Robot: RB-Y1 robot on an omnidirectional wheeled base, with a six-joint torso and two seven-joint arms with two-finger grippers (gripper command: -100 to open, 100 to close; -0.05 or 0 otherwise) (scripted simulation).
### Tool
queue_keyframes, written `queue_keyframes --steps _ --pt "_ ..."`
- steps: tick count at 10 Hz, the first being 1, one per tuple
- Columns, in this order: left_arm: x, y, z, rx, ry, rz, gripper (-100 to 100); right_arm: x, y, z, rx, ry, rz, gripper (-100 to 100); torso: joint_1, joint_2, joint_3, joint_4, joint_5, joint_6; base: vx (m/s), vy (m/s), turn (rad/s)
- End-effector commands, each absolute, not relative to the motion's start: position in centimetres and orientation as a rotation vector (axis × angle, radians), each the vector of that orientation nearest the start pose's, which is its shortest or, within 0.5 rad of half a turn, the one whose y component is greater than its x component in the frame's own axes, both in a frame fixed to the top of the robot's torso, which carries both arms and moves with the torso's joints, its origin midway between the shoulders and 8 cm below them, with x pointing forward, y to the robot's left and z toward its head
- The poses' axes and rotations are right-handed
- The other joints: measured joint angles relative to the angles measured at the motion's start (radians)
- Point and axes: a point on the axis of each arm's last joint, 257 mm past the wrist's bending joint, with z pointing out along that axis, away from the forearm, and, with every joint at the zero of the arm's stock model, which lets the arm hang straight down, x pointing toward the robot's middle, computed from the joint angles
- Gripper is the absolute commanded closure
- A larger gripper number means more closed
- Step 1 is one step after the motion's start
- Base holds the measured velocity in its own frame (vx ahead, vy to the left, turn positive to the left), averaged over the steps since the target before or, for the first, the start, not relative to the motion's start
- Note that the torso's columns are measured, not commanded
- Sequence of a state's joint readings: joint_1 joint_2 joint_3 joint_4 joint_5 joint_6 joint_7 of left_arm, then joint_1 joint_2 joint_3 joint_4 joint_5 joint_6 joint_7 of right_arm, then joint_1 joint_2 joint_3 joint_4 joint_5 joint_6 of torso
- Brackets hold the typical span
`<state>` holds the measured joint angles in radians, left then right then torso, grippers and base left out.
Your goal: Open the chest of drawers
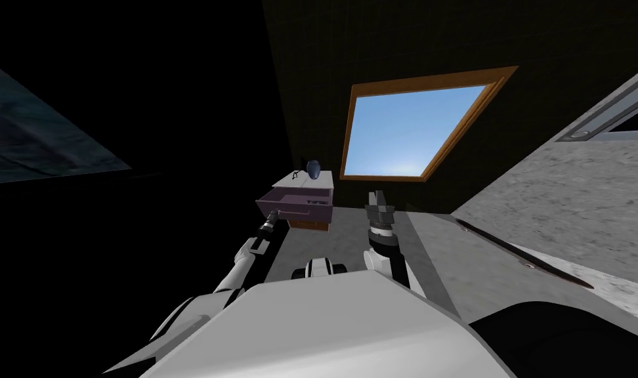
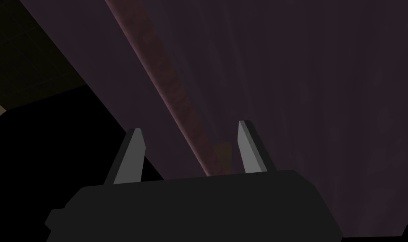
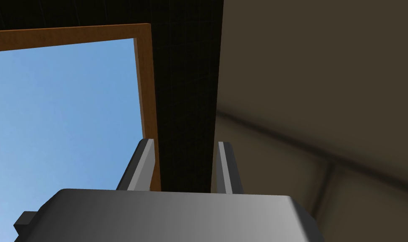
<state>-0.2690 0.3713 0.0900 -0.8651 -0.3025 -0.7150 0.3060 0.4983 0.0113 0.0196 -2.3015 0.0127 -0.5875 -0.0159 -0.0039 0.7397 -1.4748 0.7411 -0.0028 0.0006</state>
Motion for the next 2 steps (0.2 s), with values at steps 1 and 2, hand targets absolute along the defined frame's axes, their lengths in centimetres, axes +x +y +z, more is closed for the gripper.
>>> queue_keyframes --steps 1,2 --pt "58.60 34.82 -20.66 -0.754 1.272 -1.181 -100 32.46 -26.85 5.00 0.575 0.528 1.353 0 0.003 -0.008 -0.005 -0.004 0.002 0.000 -0.072 -0.038 -0.046" --pt "58.99 35.11 -20.11 -0.756 1.270 -1.179 -100 32.45 -26.85 5.00 0.575 0.529 1.353 0 0.002 -0.006 -0.004 0.000 0.000 0.000 -0.049 -0.029 -0.020"
